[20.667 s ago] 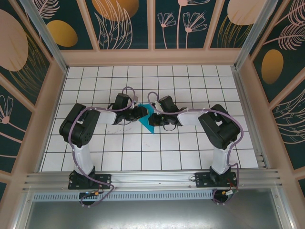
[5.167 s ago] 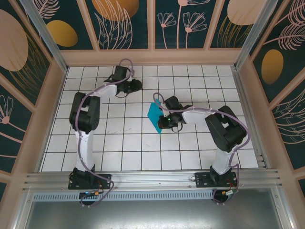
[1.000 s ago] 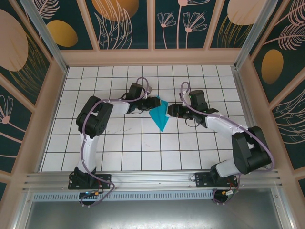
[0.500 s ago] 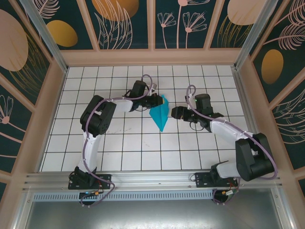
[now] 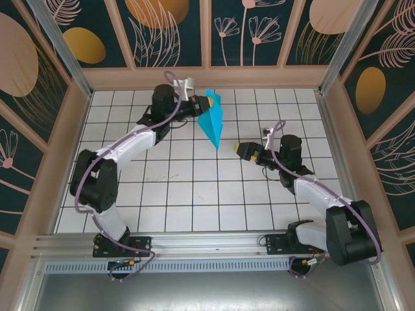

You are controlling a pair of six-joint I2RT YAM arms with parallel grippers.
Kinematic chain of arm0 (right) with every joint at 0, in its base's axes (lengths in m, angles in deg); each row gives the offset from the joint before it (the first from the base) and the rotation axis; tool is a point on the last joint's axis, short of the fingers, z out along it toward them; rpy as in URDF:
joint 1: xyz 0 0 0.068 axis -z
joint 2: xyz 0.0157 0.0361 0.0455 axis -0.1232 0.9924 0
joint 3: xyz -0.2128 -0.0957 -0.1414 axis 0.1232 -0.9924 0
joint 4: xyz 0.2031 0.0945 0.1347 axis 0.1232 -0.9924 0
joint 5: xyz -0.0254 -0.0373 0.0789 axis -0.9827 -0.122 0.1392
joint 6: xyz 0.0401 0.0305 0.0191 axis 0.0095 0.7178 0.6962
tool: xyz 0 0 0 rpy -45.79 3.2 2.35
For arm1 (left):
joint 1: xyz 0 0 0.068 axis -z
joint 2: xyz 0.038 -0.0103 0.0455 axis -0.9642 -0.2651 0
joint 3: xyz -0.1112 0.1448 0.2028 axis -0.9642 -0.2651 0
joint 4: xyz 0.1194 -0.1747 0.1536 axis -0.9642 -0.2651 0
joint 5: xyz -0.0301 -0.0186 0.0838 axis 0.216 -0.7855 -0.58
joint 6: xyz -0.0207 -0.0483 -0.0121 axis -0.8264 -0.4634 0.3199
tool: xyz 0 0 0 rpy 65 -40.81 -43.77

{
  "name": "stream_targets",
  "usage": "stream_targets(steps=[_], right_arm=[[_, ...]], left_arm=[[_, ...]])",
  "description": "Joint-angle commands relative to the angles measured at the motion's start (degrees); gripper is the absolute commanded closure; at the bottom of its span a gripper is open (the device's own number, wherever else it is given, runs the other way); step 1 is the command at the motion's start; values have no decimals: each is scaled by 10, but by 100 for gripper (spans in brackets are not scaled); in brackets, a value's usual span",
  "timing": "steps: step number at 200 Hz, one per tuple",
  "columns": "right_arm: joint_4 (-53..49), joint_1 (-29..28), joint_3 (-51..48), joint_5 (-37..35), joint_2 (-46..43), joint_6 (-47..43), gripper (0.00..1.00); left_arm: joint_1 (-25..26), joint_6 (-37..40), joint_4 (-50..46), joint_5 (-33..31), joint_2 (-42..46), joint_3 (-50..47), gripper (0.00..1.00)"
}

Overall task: Fold a paper plane with a square sheet of paper (fold left side to right side)
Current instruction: Turn over the paper at the center of the table.

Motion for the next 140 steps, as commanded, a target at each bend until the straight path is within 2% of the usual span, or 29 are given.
stream_targets(steps=[1,32,74,105,140], right_arm=[[181,-9,-13,63,4,67,1],[255,-41,7,76,29,91,1],[296,-69,54,69,78,122,2],[308,-81,91,76,115,134,8],[317,-86,124,81,139,147,19]], left_arm=[[-2,-80,99,7,9,-30,99],[-2,-163,188,33,31,-48,100],[-1,-227,265,57,40,-80,100],[6,-245,277,67,45,-90,100],[16,-257,283,73,42,-96,100]])
